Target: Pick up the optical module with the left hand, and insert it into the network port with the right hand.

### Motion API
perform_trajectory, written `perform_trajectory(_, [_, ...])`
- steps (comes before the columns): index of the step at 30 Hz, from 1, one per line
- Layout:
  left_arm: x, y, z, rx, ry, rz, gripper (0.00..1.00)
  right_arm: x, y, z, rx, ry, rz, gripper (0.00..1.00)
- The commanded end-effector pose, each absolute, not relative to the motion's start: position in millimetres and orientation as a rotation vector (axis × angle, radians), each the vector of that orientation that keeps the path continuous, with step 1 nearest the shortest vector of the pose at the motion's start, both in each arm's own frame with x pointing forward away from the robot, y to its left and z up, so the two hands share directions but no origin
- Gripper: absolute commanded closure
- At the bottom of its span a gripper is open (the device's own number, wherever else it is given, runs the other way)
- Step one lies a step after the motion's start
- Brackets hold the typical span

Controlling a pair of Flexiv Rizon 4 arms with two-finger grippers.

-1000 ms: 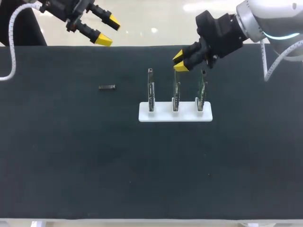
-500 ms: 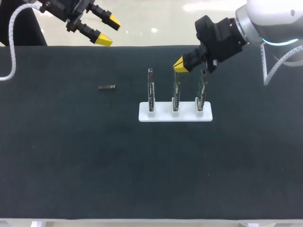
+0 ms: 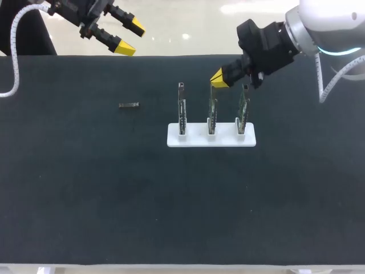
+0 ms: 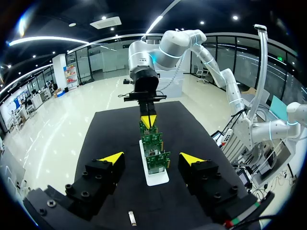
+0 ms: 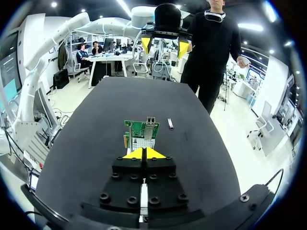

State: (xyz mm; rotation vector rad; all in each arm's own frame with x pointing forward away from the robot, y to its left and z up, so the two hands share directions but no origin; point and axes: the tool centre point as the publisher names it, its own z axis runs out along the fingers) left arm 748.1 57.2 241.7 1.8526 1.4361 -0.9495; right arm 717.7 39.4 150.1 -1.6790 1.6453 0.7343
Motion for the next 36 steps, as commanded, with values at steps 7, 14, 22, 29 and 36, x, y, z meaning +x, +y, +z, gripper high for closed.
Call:
perform_trajectory(7, [749.4,56.9,242.2,1.857,1.438,-0.950,0.00,720.8,41.0,143.6,-1.673,1.629,0.733,1.00])
perform_trajectory(14, [749.4,56.9,242.2,1.857,1.438,-0.950,0.00,720.5,42.3,140.7,-1.667,1.624,0.734,1.00])
perform_trajectory(22, [749.4,56.9,242.2,1.857,1.438,-0.950,0.00,721.7,41.3,136.5,-1.675,1.630,0.748,1.00])
perform_trajectory(29, [749.4,56.9,242.2,1.857,1.438,-0.950,0.00,722.6,40.4,133.1,-1.686,1.639,0.751,1.00])
perform_trajectory(36, [749.4,56.9,242.2,1.857,1.438,-0.950,0.00,724.8,41.0,140.7,-1.691,1.642,0.752,1.00])
